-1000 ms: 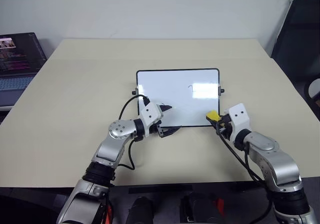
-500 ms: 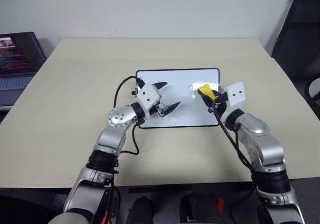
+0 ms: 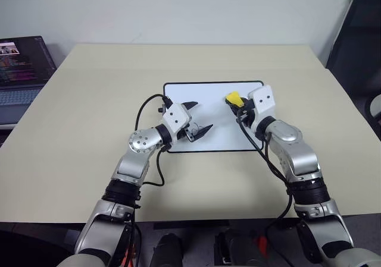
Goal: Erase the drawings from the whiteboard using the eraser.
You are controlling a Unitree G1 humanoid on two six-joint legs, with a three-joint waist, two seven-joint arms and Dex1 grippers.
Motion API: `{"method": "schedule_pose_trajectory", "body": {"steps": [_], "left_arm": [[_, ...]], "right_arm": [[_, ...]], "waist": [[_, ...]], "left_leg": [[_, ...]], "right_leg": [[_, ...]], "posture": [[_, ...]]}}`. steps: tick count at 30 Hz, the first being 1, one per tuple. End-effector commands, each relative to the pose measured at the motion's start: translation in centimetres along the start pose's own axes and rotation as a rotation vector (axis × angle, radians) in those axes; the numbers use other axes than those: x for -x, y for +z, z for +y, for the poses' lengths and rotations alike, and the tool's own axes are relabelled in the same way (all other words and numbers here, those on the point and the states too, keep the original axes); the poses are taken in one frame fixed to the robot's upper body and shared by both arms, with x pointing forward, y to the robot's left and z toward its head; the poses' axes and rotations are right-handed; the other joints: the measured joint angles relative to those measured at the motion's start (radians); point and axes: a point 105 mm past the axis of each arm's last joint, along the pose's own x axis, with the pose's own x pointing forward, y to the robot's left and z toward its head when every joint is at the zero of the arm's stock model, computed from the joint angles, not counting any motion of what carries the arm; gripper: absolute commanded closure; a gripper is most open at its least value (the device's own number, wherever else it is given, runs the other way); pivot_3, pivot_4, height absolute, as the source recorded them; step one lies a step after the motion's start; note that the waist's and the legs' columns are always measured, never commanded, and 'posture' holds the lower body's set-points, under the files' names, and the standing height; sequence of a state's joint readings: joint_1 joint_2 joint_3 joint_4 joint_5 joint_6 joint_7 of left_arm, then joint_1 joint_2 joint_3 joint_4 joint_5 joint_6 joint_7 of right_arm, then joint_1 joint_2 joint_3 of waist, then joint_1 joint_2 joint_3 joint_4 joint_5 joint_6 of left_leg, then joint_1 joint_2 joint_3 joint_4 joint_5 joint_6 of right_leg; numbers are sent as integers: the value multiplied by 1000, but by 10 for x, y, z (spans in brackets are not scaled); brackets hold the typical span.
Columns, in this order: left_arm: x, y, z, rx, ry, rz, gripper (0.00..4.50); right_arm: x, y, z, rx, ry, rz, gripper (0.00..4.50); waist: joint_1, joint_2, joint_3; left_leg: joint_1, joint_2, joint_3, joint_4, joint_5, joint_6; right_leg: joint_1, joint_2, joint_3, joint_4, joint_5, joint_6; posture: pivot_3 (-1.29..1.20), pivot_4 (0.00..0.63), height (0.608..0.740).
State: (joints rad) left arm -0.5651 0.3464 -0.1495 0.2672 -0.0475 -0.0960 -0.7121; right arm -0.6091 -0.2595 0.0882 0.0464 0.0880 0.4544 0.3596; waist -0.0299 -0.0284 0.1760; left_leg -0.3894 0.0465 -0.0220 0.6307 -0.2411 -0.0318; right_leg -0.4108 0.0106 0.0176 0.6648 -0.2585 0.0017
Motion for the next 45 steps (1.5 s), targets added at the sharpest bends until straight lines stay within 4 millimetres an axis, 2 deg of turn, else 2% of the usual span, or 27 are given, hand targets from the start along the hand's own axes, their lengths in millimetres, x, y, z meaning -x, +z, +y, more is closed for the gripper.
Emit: {"method": "schedule_pose_trajectory", "body": {"steps": [1, 7, 16, 23, 28, 32, 37, 40, 45], "left_arm": [[1, 11, 3, -33, 3, -37, 0], [4, 9, 4, -32, 11, -28, 0], [5, 8, 6, -33, 17, -24, 0], [5, 8, 5, -33, 12, -22, 0], [5, 8, 5, -36, 6, -20, 0], [6, 8, 5, -38, 6, -18, 0], [10, 8, 4, -36, 11, -13, 0], [13, 6, 5, -35, 18, -6, 0], [13, 6, 3, -32, 14, -4, 0]], "right_arm": [[0, 0, 2, 43, 7, 17, 3335], [15, -22, 12, 24, 35, 91, 3335], [28, -34, 18, -4, 37, 138, 3335], [8, -10, 14, 3, 30, 52, 3335], [-16, 11, 25, 23, 72, -16, 3335], [-24, 16, 31, 29, 83, -33, 3335], [-12, -5, 32, 23, 97, 22, 3335], [7, -27, 23, 27, 81, 94, 3335], [23, -38, 9, 35, 46, 130, 3335]], "waist": [[0, 0, 0], [1, 0, 0], [0, 0, 0], [-3, 0, 0], [-4, 0, 0], [-1, 0, 0], [1, 0, 0], [4, 0, 0], [3, 0, 0]], "left_leg": [[0, 0, 0, 0, 0, 0], [0, 0, -1, 0, 0, 0], [5, 0, 0, 1, 0, 0], [7, 0, 1, 1, 0, 0], [7, 1, 1, 1, 1, 1], [5, 1, 1, 0, 1, 1], [3, 1, 1, 0, 0, 1], [4, 1, 0, 0, 0, 1], [6, 0, 0, 1, 1, 1]], "right_leg": [[0, 0, 0, 0, 0, 0], [1, 0, 0, 0, 0, 0], [3, 0, 0, 1, 0, 1], [4, 0, 0, 2, 0, 1], [4, 1, 0, 2, 0, 1], [3, 1, 0, 1, 0, 1], [3, 0, 1, -1, 1, 0], [3, 0, 1, 0, 0, 1], [5, 0, 0, 1, 1, 1]], "posture": [[0, 150, 740], [0, 150, 740], [0, 150, 740], [0, 150, 740], [0, 150, 740], [0, 150, 740], [0, 150, 740], [0, 150, 740], [0, 150, 740]]}}
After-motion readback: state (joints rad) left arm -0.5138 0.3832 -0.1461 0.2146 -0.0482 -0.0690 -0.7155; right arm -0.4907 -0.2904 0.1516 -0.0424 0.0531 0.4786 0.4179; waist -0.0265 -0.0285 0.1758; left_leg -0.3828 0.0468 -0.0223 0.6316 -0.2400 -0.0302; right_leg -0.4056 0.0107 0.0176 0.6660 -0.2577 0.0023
